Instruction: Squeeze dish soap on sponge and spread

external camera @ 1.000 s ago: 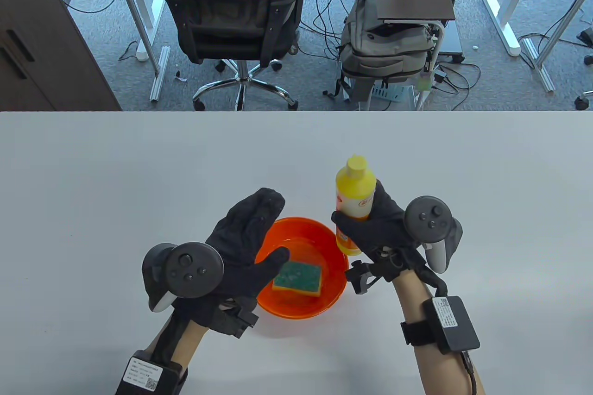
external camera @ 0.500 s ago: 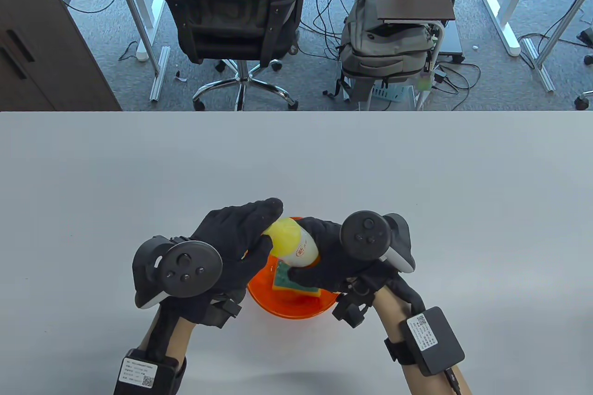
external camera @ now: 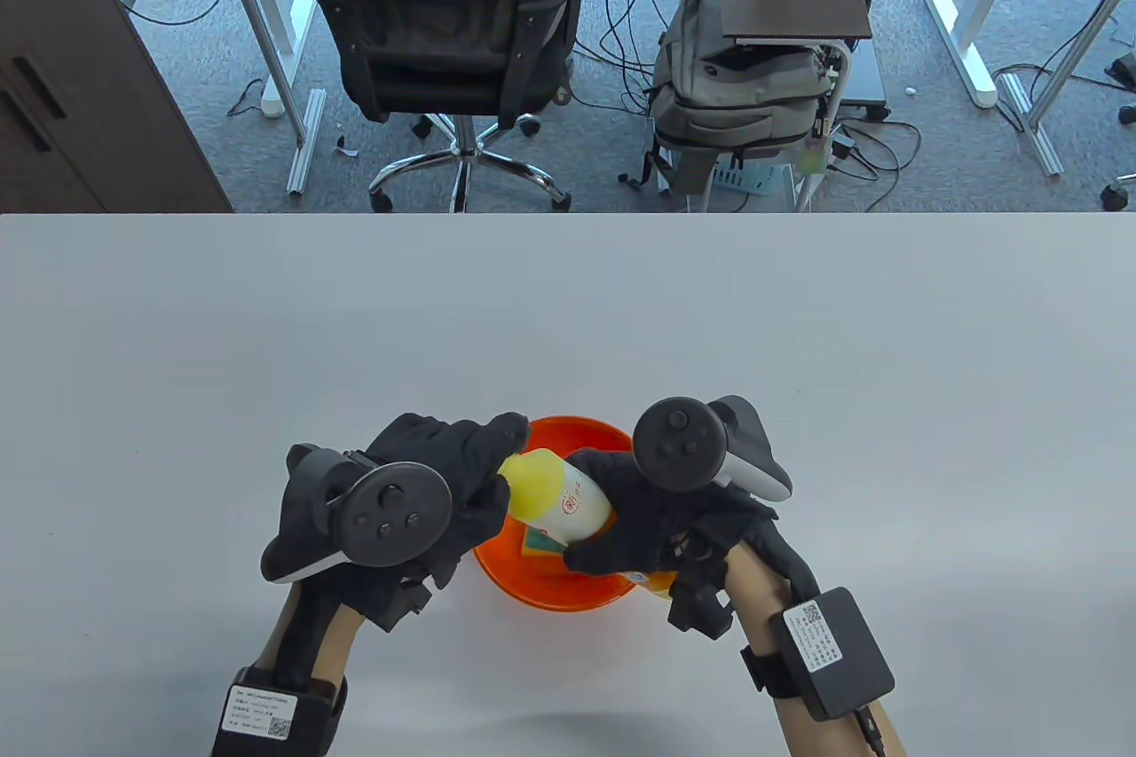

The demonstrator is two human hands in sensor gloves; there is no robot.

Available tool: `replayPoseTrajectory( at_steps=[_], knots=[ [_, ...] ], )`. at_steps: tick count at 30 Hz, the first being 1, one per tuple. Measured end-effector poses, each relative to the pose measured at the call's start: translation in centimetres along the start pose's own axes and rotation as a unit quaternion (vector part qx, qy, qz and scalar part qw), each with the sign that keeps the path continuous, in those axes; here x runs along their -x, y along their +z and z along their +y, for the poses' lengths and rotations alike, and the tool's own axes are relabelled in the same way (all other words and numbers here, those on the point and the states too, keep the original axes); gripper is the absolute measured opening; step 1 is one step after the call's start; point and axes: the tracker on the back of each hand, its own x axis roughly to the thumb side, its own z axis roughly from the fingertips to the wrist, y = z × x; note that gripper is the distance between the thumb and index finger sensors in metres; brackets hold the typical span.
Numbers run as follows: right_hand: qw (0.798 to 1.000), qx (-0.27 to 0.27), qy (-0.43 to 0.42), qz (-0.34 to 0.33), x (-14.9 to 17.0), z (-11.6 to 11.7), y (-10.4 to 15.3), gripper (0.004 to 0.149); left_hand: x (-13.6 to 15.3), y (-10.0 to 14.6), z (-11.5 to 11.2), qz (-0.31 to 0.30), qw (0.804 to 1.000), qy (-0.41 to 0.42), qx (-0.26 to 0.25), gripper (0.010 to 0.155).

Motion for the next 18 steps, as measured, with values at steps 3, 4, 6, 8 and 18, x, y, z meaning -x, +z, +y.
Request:
replayPoseTrajectory(
  at_steps=[3,4,6,8,18],
  knots=[
    [1.000,0.000,0.029,-0.006,-0.7,-0.1,0.3,0.080,1.3,-0.4,-0.6,-0.006,0.997,0.070,-0.005,0.048],
    [0.998,0.001,0.056,0.000,-0.9,-0.4,0.5,0.080,1.8,-0.4,-0.9,-0.008,0.995,0.099,-0.012,0.049],
    [0.999,0.028,0.040,0.000,-0.9,-0.7,0.7,0.081,2.6,-0.5,-1.3,-0.002,0.991,0.137,-0.005,0.057],
    [0.997,0.063,0.040,0.003,-0.8,-1.3,1.1,0.081,3.5,-0.4,-1.7,0.010,0.987,0.161,0.013,0.062],
    [0.885,0.438,0.141,0.066,-1.3,-3.7,4.9,0.080,6.9,0.6,-5.9,0.109,0.990,0.061,0.067,0.070]
  ],
)
